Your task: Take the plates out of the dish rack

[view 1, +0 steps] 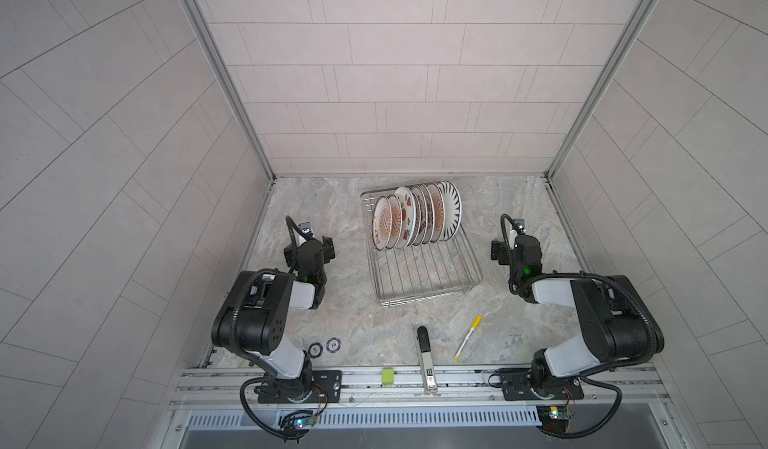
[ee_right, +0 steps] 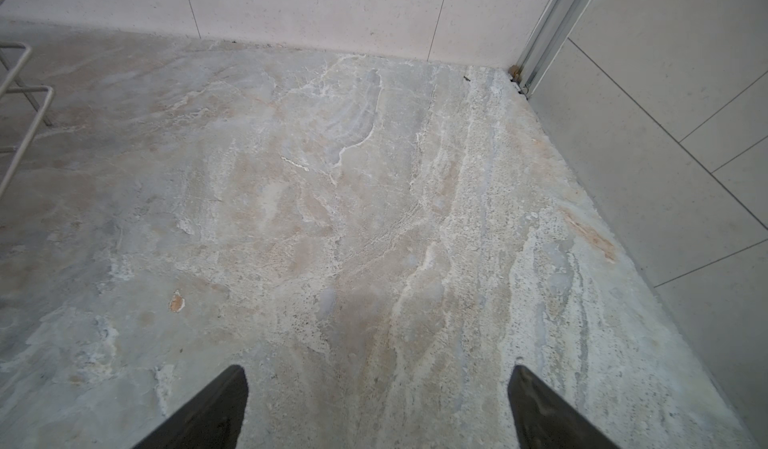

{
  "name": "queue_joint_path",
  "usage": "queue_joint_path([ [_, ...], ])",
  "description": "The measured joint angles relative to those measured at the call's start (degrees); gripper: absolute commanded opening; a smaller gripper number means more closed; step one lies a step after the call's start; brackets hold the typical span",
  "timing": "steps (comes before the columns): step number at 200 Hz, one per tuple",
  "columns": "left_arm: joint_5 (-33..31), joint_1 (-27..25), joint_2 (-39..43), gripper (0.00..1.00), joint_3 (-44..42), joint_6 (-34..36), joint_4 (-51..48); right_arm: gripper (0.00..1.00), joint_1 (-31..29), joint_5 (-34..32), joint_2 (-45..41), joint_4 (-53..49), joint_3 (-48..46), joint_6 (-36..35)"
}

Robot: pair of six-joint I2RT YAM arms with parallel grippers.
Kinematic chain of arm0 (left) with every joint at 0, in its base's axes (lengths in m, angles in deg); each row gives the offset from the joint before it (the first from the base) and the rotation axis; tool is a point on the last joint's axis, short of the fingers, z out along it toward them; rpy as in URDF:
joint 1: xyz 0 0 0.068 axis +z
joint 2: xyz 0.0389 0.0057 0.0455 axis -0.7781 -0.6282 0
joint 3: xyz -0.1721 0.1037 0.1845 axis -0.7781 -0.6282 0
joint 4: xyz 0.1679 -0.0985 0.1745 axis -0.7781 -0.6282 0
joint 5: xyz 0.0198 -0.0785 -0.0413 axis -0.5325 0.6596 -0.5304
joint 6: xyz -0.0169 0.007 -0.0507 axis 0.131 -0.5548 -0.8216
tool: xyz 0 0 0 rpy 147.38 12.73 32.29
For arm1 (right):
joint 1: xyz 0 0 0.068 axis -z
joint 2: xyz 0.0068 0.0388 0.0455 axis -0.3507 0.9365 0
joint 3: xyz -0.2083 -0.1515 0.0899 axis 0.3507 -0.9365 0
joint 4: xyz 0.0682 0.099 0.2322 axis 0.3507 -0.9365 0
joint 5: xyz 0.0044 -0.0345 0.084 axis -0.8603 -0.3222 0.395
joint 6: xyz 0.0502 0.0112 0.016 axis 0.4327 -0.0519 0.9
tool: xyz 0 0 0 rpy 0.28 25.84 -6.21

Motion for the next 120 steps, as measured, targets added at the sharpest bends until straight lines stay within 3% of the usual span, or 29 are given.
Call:
queue_joint_path([
  [120,0.6,0.0,0.0,1.0,0.0,0.1,0.1,0.99,0.0,0.2,0.0,-0.1,0.0,0.0],
])
